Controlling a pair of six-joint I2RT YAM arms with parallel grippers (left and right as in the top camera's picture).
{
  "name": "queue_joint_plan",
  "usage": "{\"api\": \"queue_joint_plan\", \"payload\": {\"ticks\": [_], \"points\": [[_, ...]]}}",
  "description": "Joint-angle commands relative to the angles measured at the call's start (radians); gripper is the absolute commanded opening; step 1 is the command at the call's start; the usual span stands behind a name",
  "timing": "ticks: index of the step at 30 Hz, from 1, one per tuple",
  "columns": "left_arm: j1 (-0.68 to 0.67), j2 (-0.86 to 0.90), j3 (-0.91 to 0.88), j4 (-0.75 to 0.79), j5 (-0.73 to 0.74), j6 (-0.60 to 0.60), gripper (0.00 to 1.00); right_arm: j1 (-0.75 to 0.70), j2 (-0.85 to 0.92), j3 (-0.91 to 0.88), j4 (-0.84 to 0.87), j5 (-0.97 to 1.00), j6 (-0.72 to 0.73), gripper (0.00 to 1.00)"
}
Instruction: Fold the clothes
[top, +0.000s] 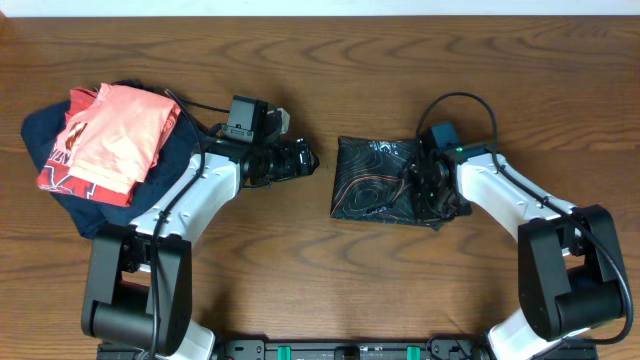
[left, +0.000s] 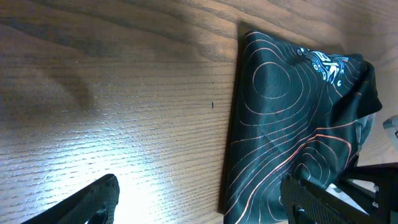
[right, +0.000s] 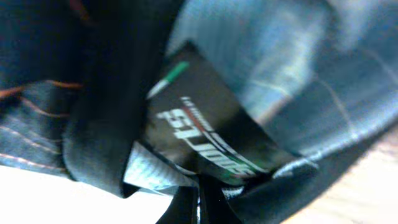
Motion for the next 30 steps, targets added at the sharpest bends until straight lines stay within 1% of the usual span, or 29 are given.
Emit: {"api": "queue_joint_plan", "payload": {"ticks": [1, 5, 8, 10, 12, 13, 14, 16, 18, 20, 22, 24, 26, 28, 30], "points": [[-0.001, 0.005, 0.007, -0.005, 0.001, 0.014, 0.84, 0.011, -0.047, 0.035, -0.042, 0.114, 0.037, 0.01], [-0.001, 0.005, 0.007, -0.012, 0.001, 0.014, 0.84, -0.006, -0.089, 0.043, -0.08, 0.21, 0.037, 0.01], [-0.001, 0.005, 0.007, -0.017, 0.001, 0.014, 0.84, -0.021, -0.089, 0.041, -0.119, 0.232, 0.037, 0.02], [-0.001, 0.005, 0.007, -0.017, 0.001, 0.014, 0.88, -0.026, -0.088, 0.032, -0.121, 0.227, 0.037, 0.04], [-0.001, 0.005, 0.007, -0.016, 0.001, 0.014, 0.9, -0.026, -0.088, 0.029, -0.121, 0.223, 0.037, 0.09], [-0.001, 0.005, 0.007, -0.014, 0.001, 0.014, 0.91, -0.026, -0.089, 0.029, -0.119, 0.217, 0.038, 0.18], [-0.001, 0.005, 0.007, -0.011, 0.002, 0.019, 0.93, -0.026, -0.091, 0.029, -0.118, 0.208, 0.039, 0.22], [-0.009, 0.005, 0.007, 0.006, 0.003, 0.051, 0.94, -0.026, -0.097, 0.034, -0.117, 0.193, 0.059, 0.26], [-0.026, 0.005, 0.007, 0.029, 0.006, 0.068, 0.96, -0.026, -0.114, 0.043, -0.12, 0.193, 0.085, 0.27], [-0.05, 0.006, 0.007, 0.061, 0.006, 0.086, 0.97, -0.027, -0.147, 0.056, -0.121, 0.193, 0.103, 0.28], [-0.082, 0.008, 0.007, 0.105, 0.005, 0.101, 0.98, -0.027, -0.195, 0.074, -0.121, 0.189, 0.104, 0.32], [-0.111, 0.016, 0.007, 0.156, 0.005, 0.103, 0.98, -0.026, -0.249, 0.093, -0.13, 0.19, 0.103, 0.43], [-0.137, 0.039, 0.007, 0.227, 0.005, 0.103, 0.99, -0.026, -0.311, 0.109, -0.15, 0.19, 0.101, 0.52], [-0.149, 0.064, 0.007, 0.271, 0.005, 0.102, 0.98, -0.027, -0.363, 0.111, -0.174, 0.19, 0.1, 0.56], [-0.156, 0.093, 0.007, 0.304, 0.005, 0.101, 0.99, -0.027, -0.403, 0.111, -0.198, 0.19, 0.1, 0.57]]}}
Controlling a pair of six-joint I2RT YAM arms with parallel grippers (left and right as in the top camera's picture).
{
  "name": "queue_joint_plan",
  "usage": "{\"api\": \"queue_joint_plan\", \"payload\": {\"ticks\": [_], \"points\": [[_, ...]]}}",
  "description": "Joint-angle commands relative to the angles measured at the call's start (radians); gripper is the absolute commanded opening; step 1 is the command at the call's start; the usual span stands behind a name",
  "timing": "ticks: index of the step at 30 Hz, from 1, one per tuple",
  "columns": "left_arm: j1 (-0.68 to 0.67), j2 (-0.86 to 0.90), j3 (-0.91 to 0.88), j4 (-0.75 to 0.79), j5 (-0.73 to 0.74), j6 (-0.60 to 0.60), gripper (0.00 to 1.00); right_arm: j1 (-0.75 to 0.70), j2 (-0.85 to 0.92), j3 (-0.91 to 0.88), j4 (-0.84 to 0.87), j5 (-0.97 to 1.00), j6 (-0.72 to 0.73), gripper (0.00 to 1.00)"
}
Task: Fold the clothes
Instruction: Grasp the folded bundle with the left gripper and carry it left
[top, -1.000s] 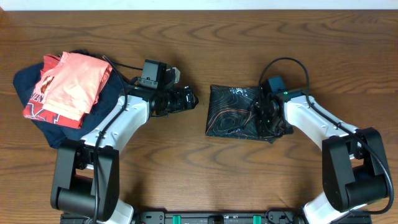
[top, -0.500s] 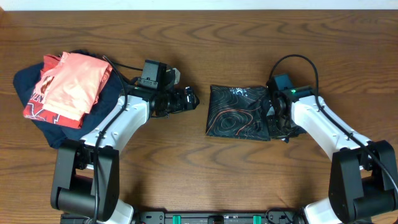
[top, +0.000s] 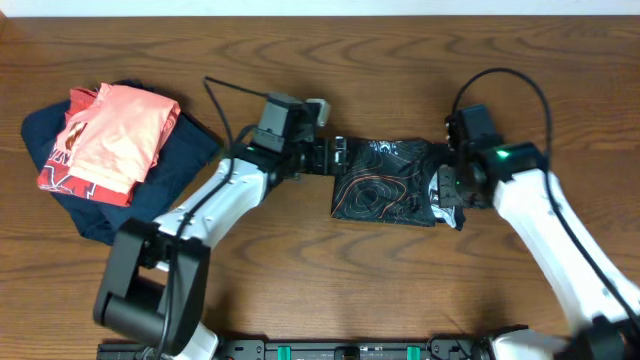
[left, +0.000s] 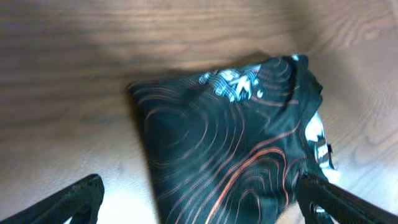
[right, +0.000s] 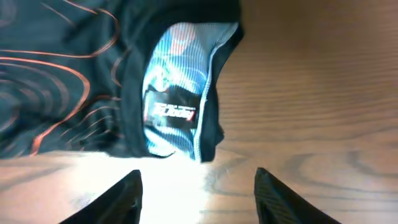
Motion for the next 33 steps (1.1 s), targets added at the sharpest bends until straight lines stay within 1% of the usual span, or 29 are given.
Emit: {"api": "queue_joint_plan", "payload": {"ticks": [1, 7, 11, 13, 17, 18, 20, 21, 22, 24, 25, 26, 28, 33], "points": [[-0.006, 0.071, 0.005, 0.038, -0.002, 0.018, 0.98, -0.008, -0.087, 0.014, -0.039, 0.004, 0.012, 0.58], [-0.008, 0.182, 0.005, 0.13, 0.011, 0.012, 0.99, -0.028, -0.189, 0.014, -0.101, 0.004, 0.004, 0.62], [-0.018, 0.249, 0.005, 0.216, 0.108, -0.03, 0.98, -0.044, -0.215, 0.014, -0.119, 0.003, 0.004, 0.62], [-0.034, 0.277, 0.005, 0.25, 0.137, -0.049, 0.94, -0.05, -0.215, 0.014, -0.127, 0.004, 0.004, 0.62], [-0.082, 0.312, 0.005, 0.275, 0.14, -0.051, 0.85, -0.054, -0.215, 0.014, -0.139, 0.004, 0.004, 0.62], [-0.092, 0.315, 0.005, 0.276, 0.14, -0.046, 0.83, -0.054, -0.215, 0.014, -0.14, 0.004, 0.004, 0.62], [-0.108, 0.314, 0.005, 0.282, 0.141, -0.013, 0.82, -0.055, -0.215, 0.014, -0.138, 0.004, 0.004, 0.61], [-0.112, 0.314, 0.006, 0.29, 0.145, 0.002, 0.78, -0.055, -0.215, 0.014, -0.137, 0.004, 0.004, 0.61], [-0.112, 0.314, 0.006, 0.303, 0.161, 0.021, 0.7, -0.055, -0.215, 0.014, -0.137, 0.004, 0.004, 0.62], [-0.106, 0.313, 0.008, 0.33, 0.203, 0.044, 0.43, -0.055, -0.215, 0.014, -0.138, 0.008, 0.004, 0.61], [-0.096, 0.309, 0.012, 0.33, 0.208, 0.041, 0.2, -0.055, -0.215, 0.014, -0.138, 0.008, 0.004, 0.62], [-0.085, 0.301, 0.016, 0.323, 0.208, 0.036, 0.1, -0.055, -0.215, 0.014, -0.137, 0.008, 0.004, 0.61], [-0.055, 0.278, 0.021, 0.307, 0.207, 0.035, 0.06, -0.055, -0.215, 0.014, -0.137, 0.008, 0.004, 0.61], [0.065, 0.156, 0.021, 0.249, 0.203, 0.066, 0.06, -0.063, -0.215, 0.014, -0.138, 0.008, 0.004, 0.61]]}}
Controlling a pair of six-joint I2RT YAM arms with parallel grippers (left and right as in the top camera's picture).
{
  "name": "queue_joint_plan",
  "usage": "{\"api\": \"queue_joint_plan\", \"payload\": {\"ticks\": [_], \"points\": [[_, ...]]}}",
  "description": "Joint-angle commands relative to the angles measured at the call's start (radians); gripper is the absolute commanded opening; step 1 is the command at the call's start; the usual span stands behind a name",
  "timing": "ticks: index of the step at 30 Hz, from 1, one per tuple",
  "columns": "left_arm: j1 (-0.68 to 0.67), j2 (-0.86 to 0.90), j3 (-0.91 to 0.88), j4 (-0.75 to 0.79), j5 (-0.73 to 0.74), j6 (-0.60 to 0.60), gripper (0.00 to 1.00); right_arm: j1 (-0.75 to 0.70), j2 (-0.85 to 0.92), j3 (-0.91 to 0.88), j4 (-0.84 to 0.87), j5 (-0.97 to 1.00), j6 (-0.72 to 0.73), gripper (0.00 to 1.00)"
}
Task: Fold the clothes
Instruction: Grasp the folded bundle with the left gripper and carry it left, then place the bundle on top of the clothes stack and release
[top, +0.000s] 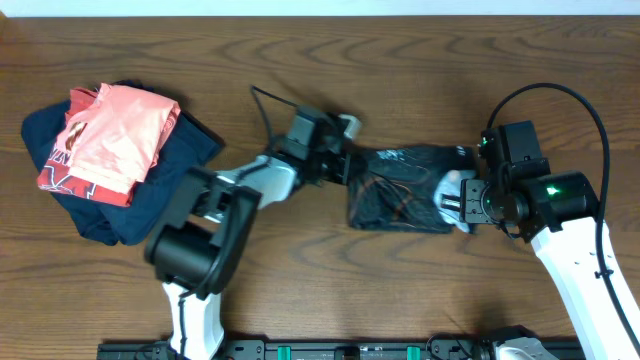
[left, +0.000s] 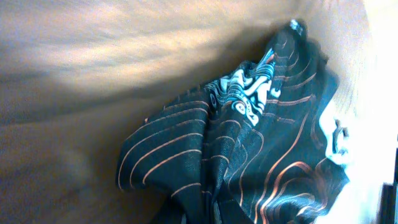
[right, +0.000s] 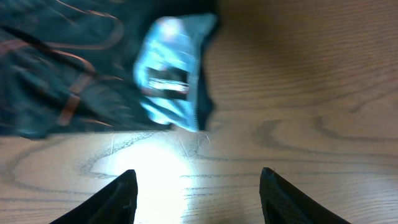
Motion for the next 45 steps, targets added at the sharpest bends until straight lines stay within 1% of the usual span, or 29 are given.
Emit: {"api": "queue_joint_plan", "payload": {"ticks": [1, 5, 8, 9, 12, 18, 21, 23, 27, 32, 35, 40, 41, 42, 43, 44, 45], "points": [[0.107, -0.138, 0.006, -0.029, 0.002, 0.04, 0.06, -0.017, -0.009, 0.013, 0.0, 0.011, 0.005, 0.61], [0.249, -0.288, 0.007, -0.088, -0.001, 0.04, 0.06, -0.031, -0.008, 0.013, 0.001, 0.011, 0.005, 0.61], [0.364, -0.383, 0.007, -0.1, -0.001, 0.04, 0.06, -0.038, -0.008, 0.013, 0.0, 0.011, 0.005, 0.6], [0.447, -0.433, 0.007, -0.1, -0.001, 0.04, 0.06, -0.042, -0.008, 0.013, 0.0, 0.011, 0.004, 0.6], [0.586, -0.498, 0.007, -0.109, 0.0, 0.039, 0.06, -0.049, -0.008, 0.013, 0.001, 0.011, 0.0, 0.6], [0.888, -0.564, 0.007, -0.119, 0.032, 0.019, 0.06, -0.051, -0.008, 0.013, 0.005, 0.011, -0.004, 0.6], [1.013, -0.566, 0.006, -0.118, 0.049, -0.026, 0.06, -0.051, -0.008, 0.013, 0.008, 0.011, -0.004, 0.6], [1.081, -0.565, 0.006, -0.118, 0.049, -0.033, 0.06, -0.052, -0.008, 0.013, 0.008, 0.011, -0.007, 0.6], [1.156, -0.565, 0.006, -0.153, 0.063, -0.032, 0.06, -0.053, -0.008, 0.013, 0.012, 0.011, -0.014, 0.6], [1.195, -0.56, 0.002, -0.181, 0.034, -0.008, 0.06, -0.057, -0.008, 0.013, 0.027, 0.01, -0.014, 0.62], [1.204, -0.557, 0.002, -0.2, -0.027, -0.008, 0.07, -0.057, -0.008, 0.013, 0.026, 0.011, -0.014, 0.62], [1.206, -0.554, 0.002, -0.257, -0.176, -0.006, 0.08, -0.057, -0.008, 0.013, 0.027, 0.011, -0.014, 0.63], [1.206, -0.553, 0.002, -0.261, -0.184, -0.005, 0.1, -0.057, -0.008, 0.013, 0.028, 0.011, -0.014, 0.64], [1.206, -0.552, 0.002, -0.261, -0.193, -0.005, 0.15, -0.057, -0.008, 0.013, 0.028, 0.011, -0.014, 0.64], [1.206, -0.552, 0.002, -0.261, -0.204, -0.006, 0.28, -0.057, -0.008, 0.013, 0.027, 0.01, -0.014, 0.64], [1.206, -0.552, 0.002, -0.261, -0.223, -0.006, 0.46, -0.057, -0.008, 0.013, 0.026, 0.01, -0.014, 0.64], [1.206, -0.552, 0.002, -0.261, -0.244, -0.006, 0.68, -0.057, -0.008, 0.013, 0.026, 0.01, -0.014, 0.64]]}}
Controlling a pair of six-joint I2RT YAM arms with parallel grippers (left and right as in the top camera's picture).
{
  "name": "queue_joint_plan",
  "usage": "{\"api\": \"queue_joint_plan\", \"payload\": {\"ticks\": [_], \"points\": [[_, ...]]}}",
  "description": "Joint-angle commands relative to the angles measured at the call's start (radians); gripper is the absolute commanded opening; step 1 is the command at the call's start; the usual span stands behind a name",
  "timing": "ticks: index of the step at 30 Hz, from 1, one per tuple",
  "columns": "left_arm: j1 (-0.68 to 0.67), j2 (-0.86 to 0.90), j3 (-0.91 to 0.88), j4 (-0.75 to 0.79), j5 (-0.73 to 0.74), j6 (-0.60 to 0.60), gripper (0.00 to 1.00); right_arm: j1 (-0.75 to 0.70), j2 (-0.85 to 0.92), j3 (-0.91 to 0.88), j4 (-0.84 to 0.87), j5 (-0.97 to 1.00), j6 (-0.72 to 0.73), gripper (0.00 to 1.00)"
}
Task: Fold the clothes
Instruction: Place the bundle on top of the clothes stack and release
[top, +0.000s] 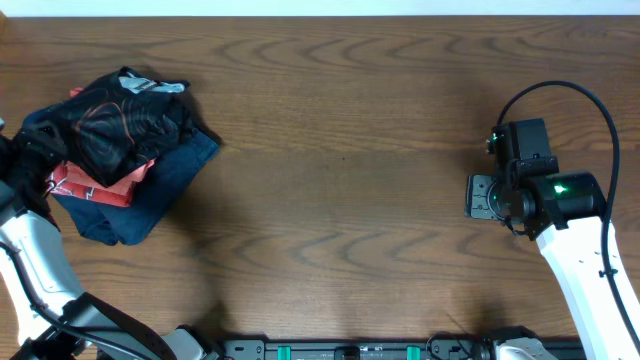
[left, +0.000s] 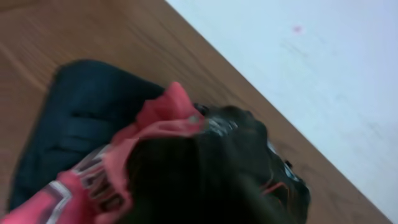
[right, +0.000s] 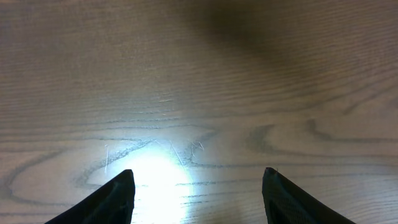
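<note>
The black garment with orange contour lines (top: 125, 120) lies bunched on top of the pile at the far left, over the orange-red shirt (top: 92, 187) and the navy garment (top: 155, 190). My left gripper (top: 42, 163) is at the pile's left edge. In the blurred left wrist view the black garment (left: 217, 168) fills the bottom where the jaws sit, no fingers show apart, and the gripper looks shut on it. My right gripper (top: 482, 197) hangs open over bare wood at the right, fingers (right: 106, 199) wide apart with nothing between them.
The wooden table (top: 340, 150) stretches between the pile and the right arm. The left wrist view shows the table's far edge and a pale wall (left: 298, 74) just behind the pile. The left arm's white link runs along the table's left edge.
The black garment was mid-table, bunched in my left gripper; now it sits on the pile at the far left, with the left arm there. The right gripper has hardly moved and now faces bare wood.
The black garment lay folded mid-table, my right gripper shut on its collar end and the left open beside it. Then the right gripper was open and the left reached the garment. Then the left held it bunched. Now it tops the pile.
</note>
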Motion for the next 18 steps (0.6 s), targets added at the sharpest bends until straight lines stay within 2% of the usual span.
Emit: {"api": "queue_joint_plan", "payload": {"ticks": [1, 2, 7, 11, 13, 18], "points": [[0.012, -0.009, 0.002, 0.003, -0.119, 0.007, 0.84, -0.011, -0.009, 0.013, 0.001, 0.011, -0.008, 0.64], [0.012, -0.01, 0.002, 0.003, -0.134, 0.007, 0.99, -0.011, -0.009, 0.013, 0.001, 0.01, -0.008, 0.65], [0.009, -0.009, 0.005, 0.02, -0.13, 0.002, 0.98, -0.02, -0.008, 0.013, 0.005, 0.01, -0.007, 0.67], [-0.027, -0.01, 0.008, 0.101, 0.037, -0.026, 0.98, -0.025, -0.007, 0.013, 0.016, 0.01, -0.007, 0.68], [-0.078, -0.01, 0.008, 0.143, 0.094, -0.027, 0.98, -0.025, -0.007, 0.013, 0.026, 0.01, -0.006, 0.68], [-0.226, 0.004, 0.007, 0.139, 0.094, 0.006, 0.98, -0.033, -0.006, 0.013, 0.04, -0.023, -0.006, 0.69]]}}
